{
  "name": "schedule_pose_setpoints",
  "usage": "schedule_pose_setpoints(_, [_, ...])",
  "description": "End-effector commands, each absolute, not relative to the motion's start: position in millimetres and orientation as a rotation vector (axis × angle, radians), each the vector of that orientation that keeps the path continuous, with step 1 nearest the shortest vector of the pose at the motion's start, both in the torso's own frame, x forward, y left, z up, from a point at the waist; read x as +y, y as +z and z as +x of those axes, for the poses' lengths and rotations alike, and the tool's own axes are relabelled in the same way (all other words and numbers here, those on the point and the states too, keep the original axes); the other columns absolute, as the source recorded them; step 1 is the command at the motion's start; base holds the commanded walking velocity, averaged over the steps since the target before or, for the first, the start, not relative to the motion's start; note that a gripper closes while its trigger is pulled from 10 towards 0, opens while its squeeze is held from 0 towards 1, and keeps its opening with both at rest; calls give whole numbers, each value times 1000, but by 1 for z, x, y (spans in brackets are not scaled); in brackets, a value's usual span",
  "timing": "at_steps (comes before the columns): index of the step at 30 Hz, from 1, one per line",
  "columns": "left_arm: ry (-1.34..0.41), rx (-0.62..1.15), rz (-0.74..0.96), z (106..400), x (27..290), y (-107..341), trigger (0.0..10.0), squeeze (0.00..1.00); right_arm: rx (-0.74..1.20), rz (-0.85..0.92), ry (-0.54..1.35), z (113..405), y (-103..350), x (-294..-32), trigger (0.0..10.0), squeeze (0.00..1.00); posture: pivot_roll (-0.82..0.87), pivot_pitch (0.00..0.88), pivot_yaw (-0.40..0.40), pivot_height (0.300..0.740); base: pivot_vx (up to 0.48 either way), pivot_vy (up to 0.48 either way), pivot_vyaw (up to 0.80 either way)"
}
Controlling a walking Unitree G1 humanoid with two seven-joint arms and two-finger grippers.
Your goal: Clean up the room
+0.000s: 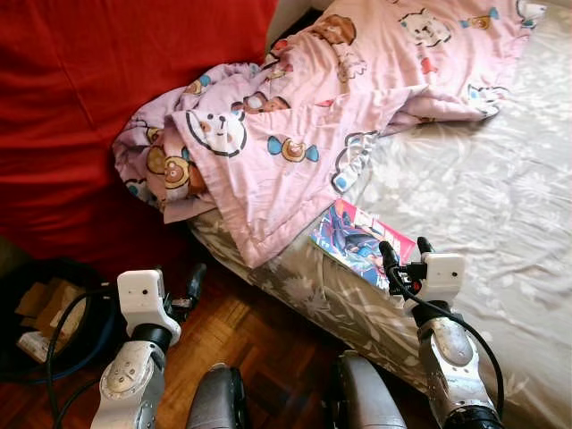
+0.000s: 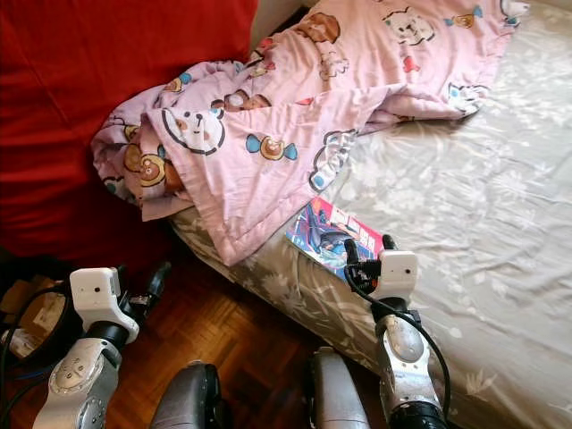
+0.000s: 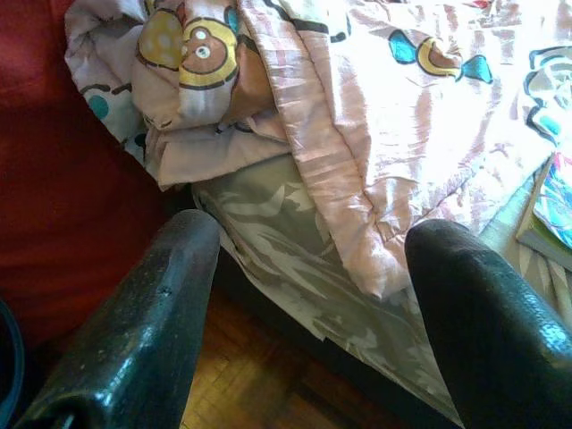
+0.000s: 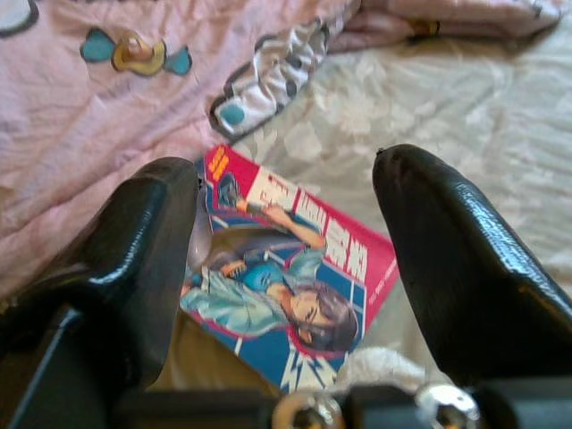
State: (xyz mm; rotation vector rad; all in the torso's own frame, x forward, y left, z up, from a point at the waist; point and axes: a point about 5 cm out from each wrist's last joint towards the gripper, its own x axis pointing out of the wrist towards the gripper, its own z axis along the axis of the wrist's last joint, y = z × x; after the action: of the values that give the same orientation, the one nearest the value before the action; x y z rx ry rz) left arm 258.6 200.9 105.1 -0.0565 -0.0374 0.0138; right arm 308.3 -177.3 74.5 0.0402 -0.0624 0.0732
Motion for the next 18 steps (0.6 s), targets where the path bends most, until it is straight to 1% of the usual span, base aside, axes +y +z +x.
schedule_pose_setpoints(1, [39,-25,-39,256,206,101,10000,0,-38,44,80,305,70,-175,10000,0,12,202,-8,630,0,0,0])
schedule_pose_setpoints(3, [44,-29,-38,257,207,101,10000,0,-42,43,89,305,72,-173,10000,0,12,199,-9,620,0,0,0])
schedule_pose_setpoints(9, [52,-42,-33,258,208,102,10000,0,-45,57,59,310,75,-172,10000,0,19,189,-12,620,0,0,0])
schedule_pose_setpoints(18, [48,-42,-27,257,207,100,10000,0,-17,59,62,309,71,-169,10000,0,20,191,-9,620,0,0,0])
